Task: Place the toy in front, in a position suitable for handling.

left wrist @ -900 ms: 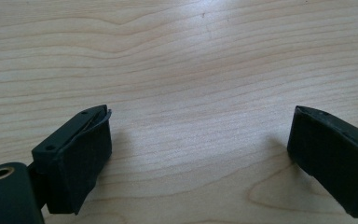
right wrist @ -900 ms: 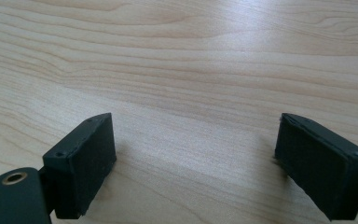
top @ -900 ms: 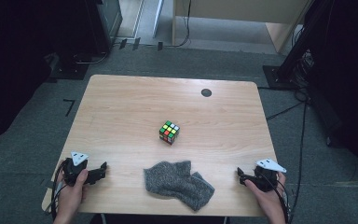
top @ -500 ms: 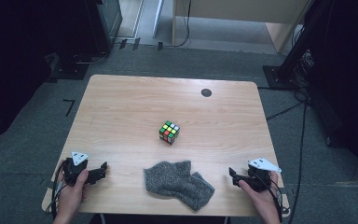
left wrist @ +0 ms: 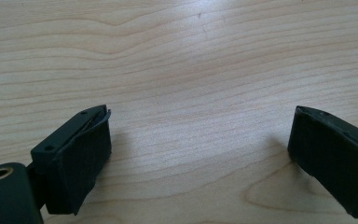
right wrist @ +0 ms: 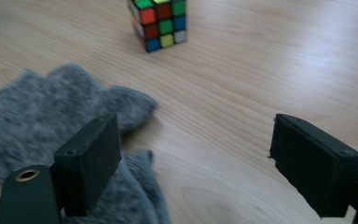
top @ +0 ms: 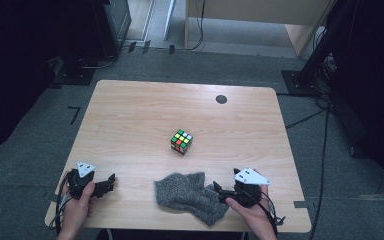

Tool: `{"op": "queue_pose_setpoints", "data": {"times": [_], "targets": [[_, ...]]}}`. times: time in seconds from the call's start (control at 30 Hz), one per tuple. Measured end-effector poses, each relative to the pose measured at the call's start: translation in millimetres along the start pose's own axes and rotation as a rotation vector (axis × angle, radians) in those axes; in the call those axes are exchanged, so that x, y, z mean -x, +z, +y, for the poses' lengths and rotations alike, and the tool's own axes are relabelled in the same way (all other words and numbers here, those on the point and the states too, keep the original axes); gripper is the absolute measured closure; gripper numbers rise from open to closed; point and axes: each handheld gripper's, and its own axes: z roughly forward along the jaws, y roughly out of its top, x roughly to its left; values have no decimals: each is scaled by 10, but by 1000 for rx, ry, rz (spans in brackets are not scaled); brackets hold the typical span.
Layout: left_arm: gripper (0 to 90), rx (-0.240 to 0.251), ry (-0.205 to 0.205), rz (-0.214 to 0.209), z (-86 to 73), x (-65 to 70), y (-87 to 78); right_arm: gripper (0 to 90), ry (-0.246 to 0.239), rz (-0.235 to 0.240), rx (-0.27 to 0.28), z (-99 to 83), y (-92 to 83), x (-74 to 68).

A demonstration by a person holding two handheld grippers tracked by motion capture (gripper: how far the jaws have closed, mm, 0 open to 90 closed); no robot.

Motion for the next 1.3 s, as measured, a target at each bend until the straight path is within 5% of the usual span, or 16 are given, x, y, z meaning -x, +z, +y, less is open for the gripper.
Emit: {"op": "queue_pose_setpoints", "data": {"times": [0.4,0.73,1.3], "targets": [[61,0,3,-2,4,3,4,163,-43,104,16,157,194,-408],[61,0,3,-3,4,3,4,160,-93,166,-37,199,496,-701],[61,0,3,-2,3,3,4,193,-137,136,-173,-78,771,-814]]}}
